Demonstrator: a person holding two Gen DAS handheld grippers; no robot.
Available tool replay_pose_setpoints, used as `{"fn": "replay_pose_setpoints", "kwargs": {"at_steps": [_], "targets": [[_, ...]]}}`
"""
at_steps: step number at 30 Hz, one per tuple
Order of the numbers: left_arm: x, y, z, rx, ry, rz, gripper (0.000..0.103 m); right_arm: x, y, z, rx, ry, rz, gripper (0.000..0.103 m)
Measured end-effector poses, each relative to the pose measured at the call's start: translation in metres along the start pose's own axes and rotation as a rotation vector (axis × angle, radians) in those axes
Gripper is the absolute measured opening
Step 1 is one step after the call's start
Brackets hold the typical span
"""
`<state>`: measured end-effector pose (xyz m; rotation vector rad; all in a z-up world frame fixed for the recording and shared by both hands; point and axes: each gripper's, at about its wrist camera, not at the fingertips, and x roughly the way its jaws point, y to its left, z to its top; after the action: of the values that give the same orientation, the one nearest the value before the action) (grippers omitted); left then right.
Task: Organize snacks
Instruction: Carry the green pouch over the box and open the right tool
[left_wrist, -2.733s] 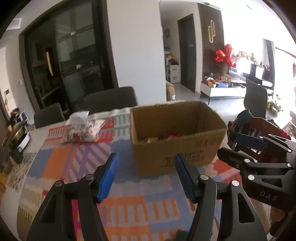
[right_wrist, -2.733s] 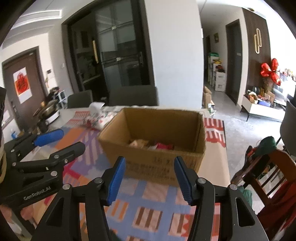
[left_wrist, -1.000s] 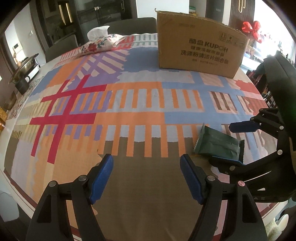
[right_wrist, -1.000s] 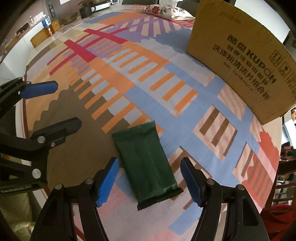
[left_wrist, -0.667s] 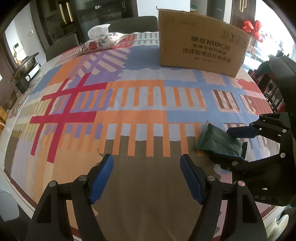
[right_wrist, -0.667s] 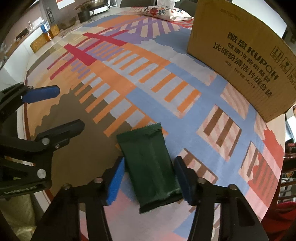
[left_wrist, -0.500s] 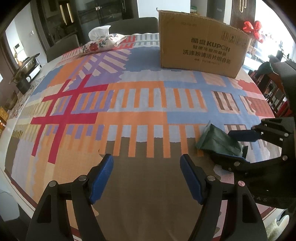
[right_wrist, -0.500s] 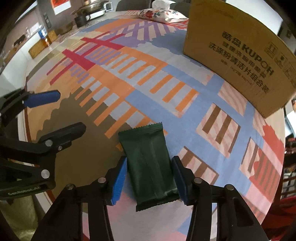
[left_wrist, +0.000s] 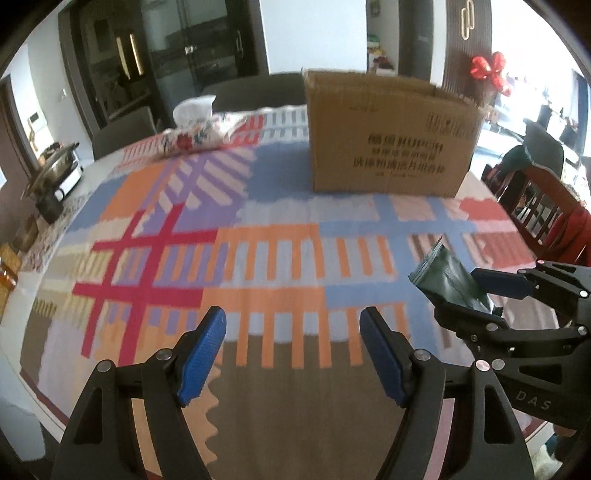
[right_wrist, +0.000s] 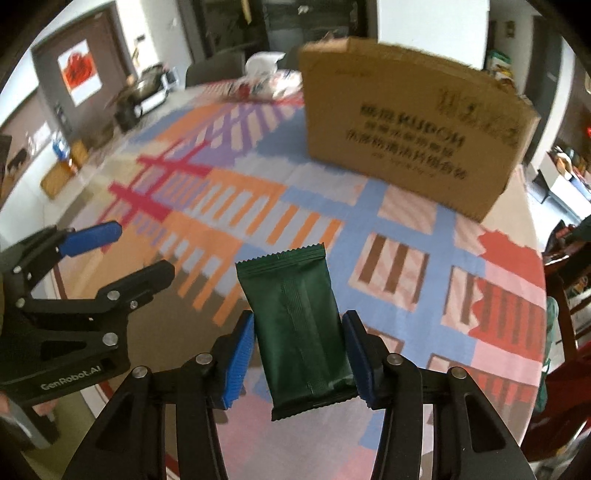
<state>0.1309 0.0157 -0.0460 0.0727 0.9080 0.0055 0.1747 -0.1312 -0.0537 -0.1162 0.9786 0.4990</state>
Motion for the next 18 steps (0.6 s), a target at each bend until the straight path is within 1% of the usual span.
{"fn": "replay_pose_setpoints", "kwargs": {"at_steps": [1,5,10,15,18], "targets": [[-0.004,0.0,0.005,-0.001,-0.008,-0.018,0.077,-0.004,-0.001,0.003,0.011,-0.016,-0.003,0.049],[-0.021,0.001,0.021,0.008,-0.059,-0.047,0.079,-0.024,-0.004,0.012,0.046,-0.088,-0.003,0.049],[-0.036,-0.003,0.04,0.026,-0.131,-0.035,0.08,-0.048,-0.009,0.026,0.079,-0.183,-0.03,0.049],[-0.045,-0.004,0.064,0.039,-0.197,-0.022,0.08,-0.065,-0.018,0.044,0.106,-0.242,-0.051,0.049],[-0.053,-0.007,0.081,0.057,-0.239,-0.024,0.082,-0.074,-0.025,0.056,0.119,-0.272,-0.07,0.049]]}}
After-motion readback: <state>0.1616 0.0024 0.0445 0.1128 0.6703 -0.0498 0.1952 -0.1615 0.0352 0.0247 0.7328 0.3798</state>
